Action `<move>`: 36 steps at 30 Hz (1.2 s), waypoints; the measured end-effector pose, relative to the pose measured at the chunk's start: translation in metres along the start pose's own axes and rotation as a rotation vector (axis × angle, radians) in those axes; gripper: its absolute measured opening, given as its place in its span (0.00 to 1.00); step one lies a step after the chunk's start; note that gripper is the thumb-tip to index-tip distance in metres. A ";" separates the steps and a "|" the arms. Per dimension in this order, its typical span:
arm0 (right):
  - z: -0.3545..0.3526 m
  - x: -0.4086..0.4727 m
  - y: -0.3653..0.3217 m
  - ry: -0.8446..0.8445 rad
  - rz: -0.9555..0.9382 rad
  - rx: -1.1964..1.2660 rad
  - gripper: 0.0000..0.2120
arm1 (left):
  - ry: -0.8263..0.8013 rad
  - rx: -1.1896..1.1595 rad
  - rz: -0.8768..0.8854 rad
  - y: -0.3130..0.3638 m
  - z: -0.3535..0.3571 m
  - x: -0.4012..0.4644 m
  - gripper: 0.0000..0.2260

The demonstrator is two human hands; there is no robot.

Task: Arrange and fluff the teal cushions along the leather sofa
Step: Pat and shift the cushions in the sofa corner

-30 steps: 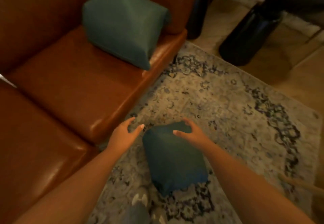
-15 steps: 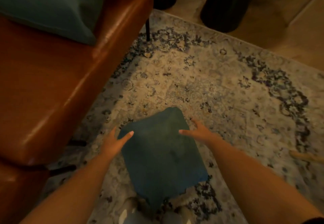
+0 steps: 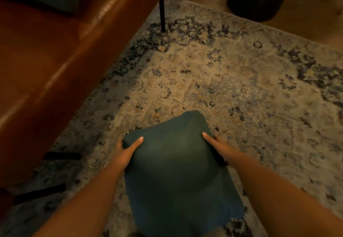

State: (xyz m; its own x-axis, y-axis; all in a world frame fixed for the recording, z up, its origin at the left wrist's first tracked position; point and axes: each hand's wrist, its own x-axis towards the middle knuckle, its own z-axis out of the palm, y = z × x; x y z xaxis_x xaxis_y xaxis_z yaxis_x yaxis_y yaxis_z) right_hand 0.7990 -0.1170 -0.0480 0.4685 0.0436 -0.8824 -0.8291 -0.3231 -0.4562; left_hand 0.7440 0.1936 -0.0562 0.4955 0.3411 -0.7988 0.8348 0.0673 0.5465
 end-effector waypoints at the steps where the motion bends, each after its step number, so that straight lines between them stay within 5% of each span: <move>1: 0.002 0.001 -0.001 -0.003 -0.003 0.015 0.38 | -0.004 -0.014 -0.002 0.000 0.001 0.001 0.53; 11: 0.004 -0.077 -0.053 0.080 -0.222 0.055 0.41 | 0.082 -0.239 0.131 0.043 -0.021 -0.070 0.31; 16: 0.010 -0.163 -0.122 0.104 -0.349 -0.018 0.39 | 0.104 -0.294 0.209 0.102 -0.068 -0.144 0.40; 20: 0.024 -0.237 -0.187 0.115 -0.457 -0.103 0.40 | 0.202 -0.340 0.275 0.147 -0.120 -0.208 0.31; 23: 0.047 -0.289 -0.246 0.066 -0.558 -0.218 0.44 | 0.231 -0.469 0.305 0.171 -0.166 -0.254 0.33; 27: 0.106 -0.352 -0.328 -0.040 -0.754 -0.398 0.38 | 0.252 -0.662 0.331 0.179 -0.235 -0.306 0.35; 32: 0.224 -0.402 -0.413 -0.099 -0.968 -0.633 0.41 | 0.341 -0.899 0.375 0.176 -0.319 -0.338 0.19; 36: 0.325 -0.428 -0.462 -0.139 -1.095 -0.838 0.42 | 0.506 -1.007 0.411 0.178 -0.383 -0.338 0.17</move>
State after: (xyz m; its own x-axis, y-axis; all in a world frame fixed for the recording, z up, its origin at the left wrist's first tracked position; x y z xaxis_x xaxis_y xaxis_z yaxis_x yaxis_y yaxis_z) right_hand 0.8823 0.3205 0.5033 0.6798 0.7179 -0.1498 0.3897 -0.5267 -0.7554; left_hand 0.6335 0.4497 0.4074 0.3419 0.8234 -0.4529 -0.0385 0.4938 0.8687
